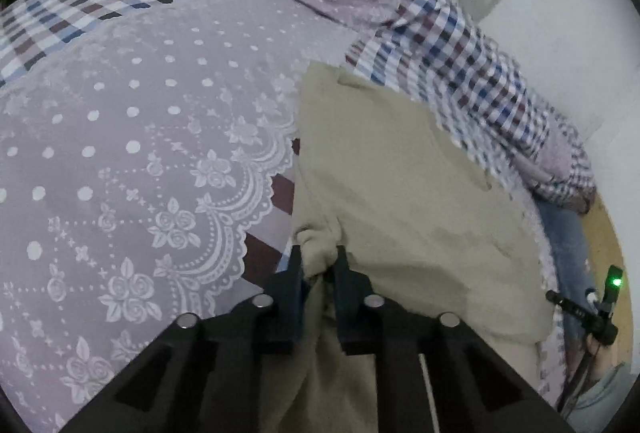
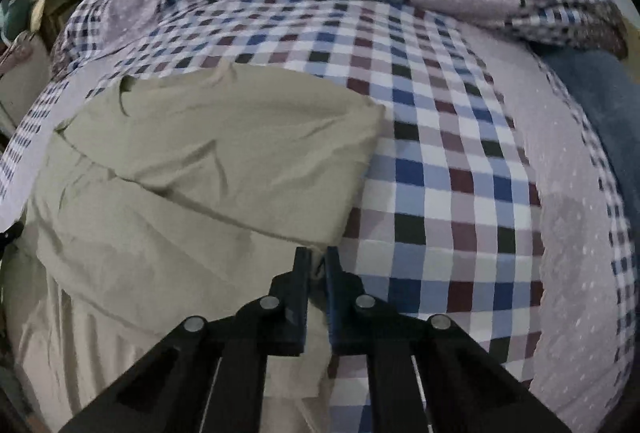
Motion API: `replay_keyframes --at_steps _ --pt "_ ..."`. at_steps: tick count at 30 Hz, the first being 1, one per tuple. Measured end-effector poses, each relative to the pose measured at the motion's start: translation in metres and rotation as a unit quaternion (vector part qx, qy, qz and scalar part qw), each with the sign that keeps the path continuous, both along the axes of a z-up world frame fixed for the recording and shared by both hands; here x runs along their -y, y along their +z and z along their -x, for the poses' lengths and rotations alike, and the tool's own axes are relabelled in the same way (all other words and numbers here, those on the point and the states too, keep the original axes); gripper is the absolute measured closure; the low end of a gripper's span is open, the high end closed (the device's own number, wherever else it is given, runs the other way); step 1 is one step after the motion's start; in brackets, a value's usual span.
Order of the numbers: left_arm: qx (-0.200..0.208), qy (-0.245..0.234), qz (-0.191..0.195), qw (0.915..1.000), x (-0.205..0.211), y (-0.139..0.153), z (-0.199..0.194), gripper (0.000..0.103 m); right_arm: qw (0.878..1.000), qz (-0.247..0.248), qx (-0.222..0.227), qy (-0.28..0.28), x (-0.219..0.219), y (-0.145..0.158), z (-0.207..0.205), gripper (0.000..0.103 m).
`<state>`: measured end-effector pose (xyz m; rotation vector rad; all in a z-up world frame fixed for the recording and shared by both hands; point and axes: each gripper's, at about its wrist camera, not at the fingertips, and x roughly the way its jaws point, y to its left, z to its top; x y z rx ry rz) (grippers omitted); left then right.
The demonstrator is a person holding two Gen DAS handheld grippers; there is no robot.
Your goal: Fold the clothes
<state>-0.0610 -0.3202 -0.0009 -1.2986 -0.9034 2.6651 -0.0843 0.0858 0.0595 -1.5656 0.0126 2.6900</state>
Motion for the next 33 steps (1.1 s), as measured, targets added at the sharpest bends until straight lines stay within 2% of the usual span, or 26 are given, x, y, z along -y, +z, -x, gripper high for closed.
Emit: replay_keyframes --at_steps 4,7,12,13,14,15,16,17,18,19,20,23,27,29,30,31,32,33 --pt "-0.025 0.049 -0.01 0.9984 0.016 0.004 -0.01 0.096 0.999 -0.016 -0.029 0.01 0.012 0.018 -0.002 0.1" --pt "-0.019 0.05 -0.009 0.9985 0.016 0.002 -0.009 0.096 0.998 -0.013 -0.059 0.003 0.016 0.032 -0.004 0.1" --pt "-0.007 0.047 -0.007 0.9989 0.015 -0.003 -0.005 0.096 1.0 -0.029 -0.005 -0.008 0.009 0.008 0.009 0.098" --pt "-0.004 0.046 -0.007 0.9989 0.015 -0.004 -0.005 0.095 0.999 -0.031 0.006 -0.012 0.007 0.002 0.012 0.092" --pt "-0.002 0.045 -0.007 0.9989 0.015 -0.005 -0.004 0.095 0.999 -0.025 0.001 -0.024 0.002 0.003 0.01 0.091" --pt "0.001 0.045 -0.006 0.999 0.015 -0.006 -0.003 0.095 0.999 -0.014 -0.01 -0.041 -0.003 0.008 0.007 0.09" --pt "0.001 0.044 -0.006 0.999 0.015 -0.006 -0.003 0.095 0.998 0.008 -0.027 -0.059 -0.009 0.015 -0.002 0.084" --pt "0.001 0.043 -0.006 0.9991 0.014 -0.006 -0.004 0.095 0.996 0.031 -0.044 -0.075 -0.014 0.021 -0.01 0.076" --pt "0.0 0.042 -0.006 0.9991 0.014 -0.005 -0.003 0.095 0.994 0.056 -0.057 -0.079 -0.016 0.025 -0.02 0.06" --pt "0.001 0.04 -0.007 0.9992 0.013 -0.005 -0.003 0.093 0.991 0.08 -0.07 -0.083 -0.018 0.029 -0.031 0.054" --pt "0.002 0.039 -0.008 0.9992 0.013 -0.005 -0.003 0.092 0.99 0.091 -0.07 -0.077 -0.015 0.028 -0.038 0.054" --pt "0.002 0.034 -0.008 0.9994 0.013 -0.005 -0.005 0.083 0.995 0.081 -0.04 -0.053 -0.005 0.014 -0.055 0.054" --pt "-0.003 0.025 -0.004 0.9997 0.008 -0.002 -0.004 0.068 0.996 0.07 -0.014 -0.051 0.0 -0.009 -0.055 0.054" --pt "-0.004 0.021 -0.003 0.9998 0.006 -0.001 -0.002 0.065 0.997 0.069 -0.006 -0.044 0.004 -0.019 -0.051 0.055" --pt "-0.003 0.022 -0.002 0.9998 0.005 -0.001 -0.002 0.065 0.997 0.065 -0.003 -0.037 0.008 -0.023 -0.049 0.061" --pt "-0.004 0.022 -0.004 0.9997 0.005 -0.001 -0.002 0.065 0.998 0.055 -0.004 -0.025 0.014 -0.024 -0.048 0.084" --pt "-0.005 0.023 -0.007 0.9997 0.006 0.0 -0.003 0.065 0.999 0.047 -0.006 -0.021 0.014 -0.023 -0.049 0.096" --pt "-0.006 0.023 -0.011 0.9997 0.007 0.0 -0.003 0.065 0.999 0.039 -0.008 -0.017 0.014 -0.022 -0.051 0.099"
